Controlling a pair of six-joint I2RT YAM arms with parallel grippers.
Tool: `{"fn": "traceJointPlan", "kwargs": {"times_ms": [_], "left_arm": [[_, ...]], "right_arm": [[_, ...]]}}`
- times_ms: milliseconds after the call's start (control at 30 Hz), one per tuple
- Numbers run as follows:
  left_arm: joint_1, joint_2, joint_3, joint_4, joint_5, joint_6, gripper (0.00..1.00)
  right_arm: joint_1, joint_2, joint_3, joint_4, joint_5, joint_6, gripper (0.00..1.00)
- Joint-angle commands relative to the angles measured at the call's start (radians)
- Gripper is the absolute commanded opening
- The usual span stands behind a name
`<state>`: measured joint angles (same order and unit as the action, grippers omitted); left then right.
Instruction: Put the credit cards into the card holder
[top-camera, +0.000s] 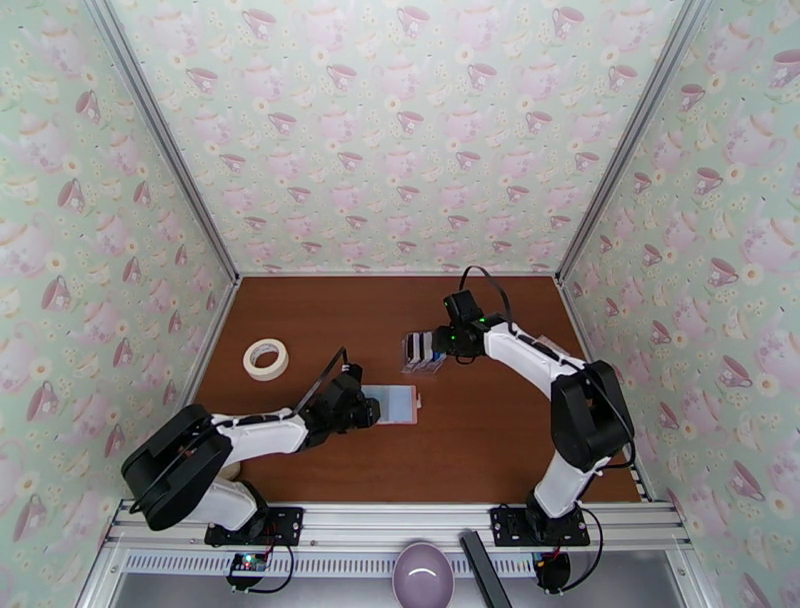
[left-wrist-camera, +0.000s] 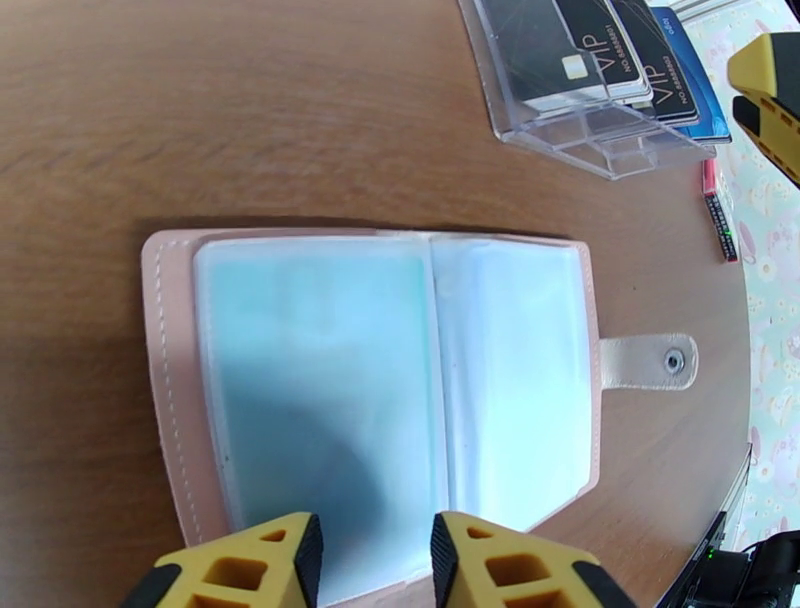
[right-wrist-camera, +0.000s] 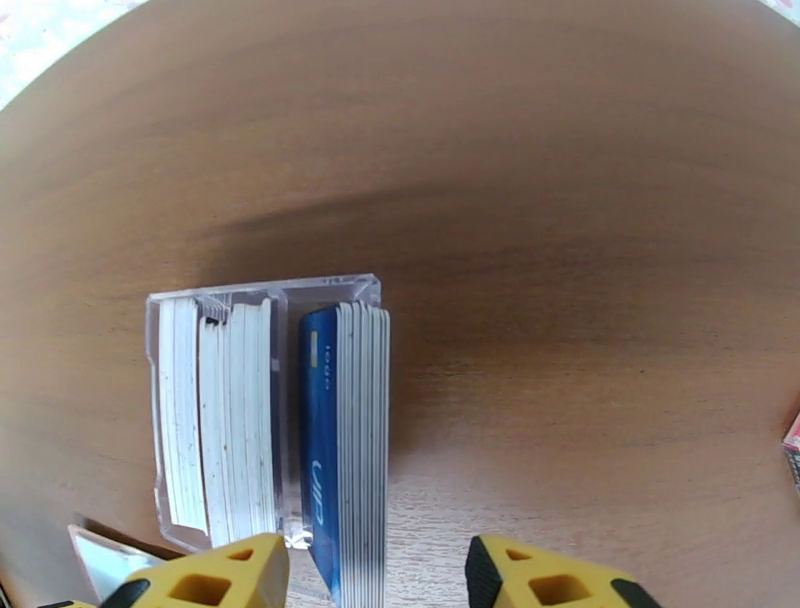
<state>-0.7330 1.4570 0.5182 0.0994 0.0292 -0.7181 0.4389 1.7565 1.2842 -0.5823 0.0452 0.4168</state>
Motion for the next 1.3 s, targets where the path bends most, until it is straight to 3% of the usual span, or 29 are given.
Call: {"fn": "traceJointPlan", "kwargs": {"times_ms": [0,400,1267], "left_arm": [[0.005,-0.023,-0.014,-0.093,-0.005,-0.006,0.40],[0.001,-0.023,-0.009,-0.095,0.000,-0.009,0.43],[-0.011,0.015,-0.009,-0.067,0.011,-0.022,0.45]], "right_arm": [[-0.002,0.025,0.035,-0.001,-0.007,-0.020,0.52],[-0.015,0.095,0.046,0.020,-0.045,-0.030,0.50],[-0.041,0.042,0.091,-0.040,0.012,-0.055,0.40]]}}
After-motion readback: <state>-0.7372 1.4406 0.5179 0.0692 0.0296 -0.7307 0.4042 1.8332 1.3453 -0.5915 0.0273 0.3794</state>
